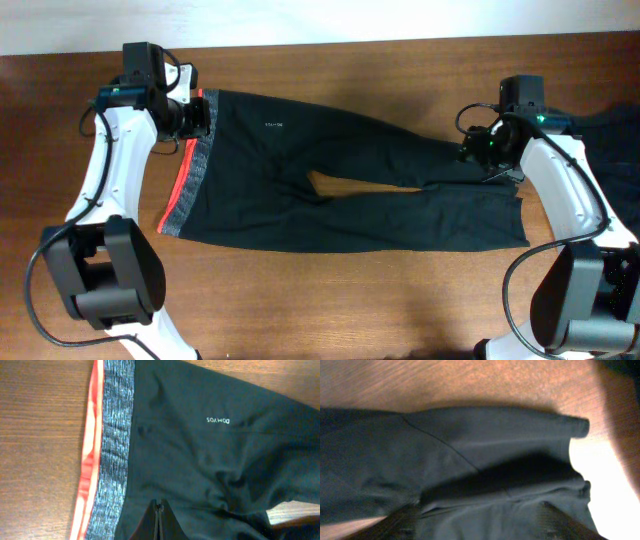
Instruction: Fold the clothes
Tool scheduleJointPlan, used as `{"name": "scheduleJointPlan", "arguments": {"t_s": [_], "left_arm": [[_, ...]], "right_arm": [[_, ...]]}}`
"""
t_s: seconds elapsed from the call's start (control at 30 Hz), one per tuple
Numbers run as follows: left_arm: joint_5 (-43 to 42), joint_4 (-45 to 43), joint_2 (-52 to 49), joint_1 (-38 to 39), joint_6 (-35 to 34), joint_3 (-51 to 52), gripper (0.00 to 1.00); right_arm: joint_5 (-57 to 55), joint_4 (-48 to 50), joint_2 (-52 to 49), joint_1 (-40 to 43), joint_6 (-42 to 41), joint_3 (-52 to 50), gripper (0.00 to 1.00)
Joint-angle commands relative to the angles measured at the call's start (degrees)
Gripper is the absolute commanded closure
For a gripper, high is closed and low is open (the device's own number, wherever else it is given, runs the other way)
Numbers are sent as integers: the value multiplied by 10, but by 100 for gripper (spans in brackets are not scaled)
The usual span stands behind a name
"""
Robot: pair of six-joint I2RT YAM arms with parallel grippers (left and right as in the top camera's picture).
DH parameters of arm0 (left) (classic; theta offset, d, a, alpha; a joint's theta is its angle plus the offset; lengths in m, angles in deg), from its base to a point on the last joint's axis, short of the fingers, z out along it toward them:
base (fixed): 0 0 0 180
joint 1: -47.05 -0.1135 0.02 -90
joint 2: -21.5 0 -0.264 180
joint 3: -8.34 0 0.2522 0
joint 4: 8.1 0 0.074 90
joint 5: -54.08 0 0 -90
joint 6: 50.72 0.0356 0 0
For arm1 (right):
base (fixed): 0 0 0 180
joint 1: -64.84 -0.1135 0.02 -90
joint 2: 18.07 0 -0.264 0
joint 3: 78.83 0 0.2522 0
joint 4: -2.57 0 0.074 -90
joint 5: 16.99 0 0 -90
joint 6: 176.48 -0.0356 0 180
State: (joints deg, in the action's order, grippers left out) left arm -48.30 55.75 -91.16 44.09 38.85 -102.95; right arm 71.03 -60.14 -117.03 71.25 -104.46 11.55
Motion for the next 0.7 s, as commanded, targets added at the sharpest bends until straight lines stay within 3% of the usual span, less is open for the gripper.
{"name": "scheduleJointPlan", "arguments": {"t_s": [0.0, 0.33, 0.67], "left_arm": [[13, -1, -38, -1, 14, -11, 100], [16, 0, -112, -1, 14, -10, 100], [73, -9, -160, -1, 13, 4, 100]], "right_arm": [[4, -6, 7, 4, 2, 7, 1], [4, -6, 7, 4, 2, 7, 1], [4, -6, 7, 4, 2, 7, 1]]}}
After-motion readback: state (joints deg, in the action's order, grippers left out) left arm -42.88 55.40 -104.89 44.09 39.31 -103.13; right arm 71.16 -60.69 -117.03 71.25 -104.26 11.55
